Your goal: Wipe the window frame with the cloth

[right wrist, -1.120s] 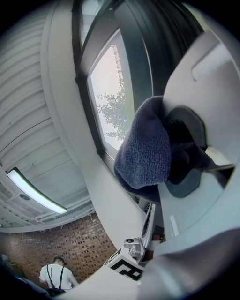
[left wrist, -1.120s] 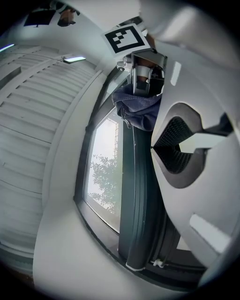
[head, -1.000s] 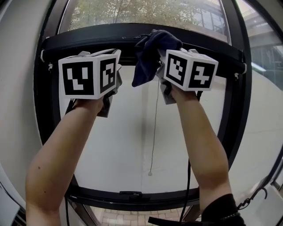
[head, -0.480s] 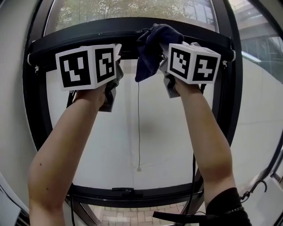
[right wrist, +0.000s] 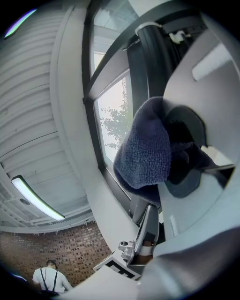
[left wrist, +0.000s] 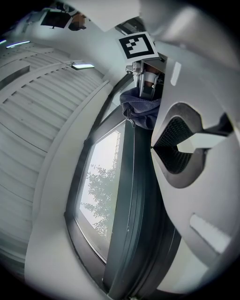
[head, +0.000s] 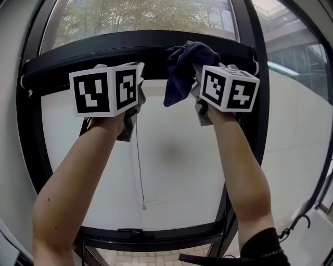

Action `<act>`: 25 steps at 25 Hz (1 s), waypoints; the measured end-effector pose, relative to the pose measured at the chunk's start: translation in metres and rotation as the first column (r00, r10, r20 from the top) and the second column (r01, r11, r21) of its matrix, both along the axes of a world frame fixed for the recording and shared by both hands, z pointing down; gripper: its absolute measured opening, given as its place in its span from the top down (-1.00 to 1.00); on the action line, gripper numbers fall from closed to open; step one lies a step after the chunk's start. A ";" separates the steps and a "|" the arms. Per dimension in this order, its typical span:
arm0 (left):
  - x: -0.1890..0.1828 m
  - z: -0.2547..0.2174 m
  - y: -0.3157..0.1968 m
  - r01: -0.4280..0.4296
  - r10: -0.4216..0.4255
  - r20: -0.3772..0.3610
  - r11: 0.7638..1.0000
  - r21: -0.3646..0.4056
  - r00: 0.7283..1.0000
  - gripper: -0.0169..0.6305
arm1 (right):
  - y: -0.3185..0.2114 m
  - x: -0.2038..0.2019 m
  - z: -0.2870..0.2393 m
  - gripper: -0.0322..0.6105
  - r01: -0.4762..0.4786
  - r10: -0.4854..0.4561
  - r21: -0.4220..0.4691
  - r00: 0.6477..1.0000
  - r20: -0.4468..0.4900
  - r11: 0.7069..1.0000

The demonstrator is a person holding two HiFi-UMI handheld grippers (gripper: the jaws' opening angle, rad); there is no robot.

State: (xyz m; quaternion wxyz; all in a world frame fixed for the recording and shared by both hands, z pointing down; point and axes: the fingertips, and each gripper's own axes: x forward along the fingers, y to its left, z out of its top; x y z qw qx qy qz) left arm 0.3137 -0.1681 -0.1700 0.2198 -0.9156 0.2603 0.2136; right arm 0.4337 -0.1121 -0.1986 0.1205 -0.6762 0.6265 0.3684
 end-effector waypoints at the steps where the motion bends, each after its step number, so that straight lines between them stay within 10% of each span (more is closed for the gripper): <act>1: 0.006 0.000 0.004 -0.001 0.001 0.005 1.000 0.006 1.000 0.97 | 0.004 0.007 0.000 0.74 -0.006 0.006 0.005 1.000 0.004 1.000; 25: 0.153 0.019 0.062 -0.120 0.120 0.027 0.993 0.000 0.992 0.97 | 0.081 0.156 0.009 0.74 -0.142 0.140 0.039 0.989 0.056 0.989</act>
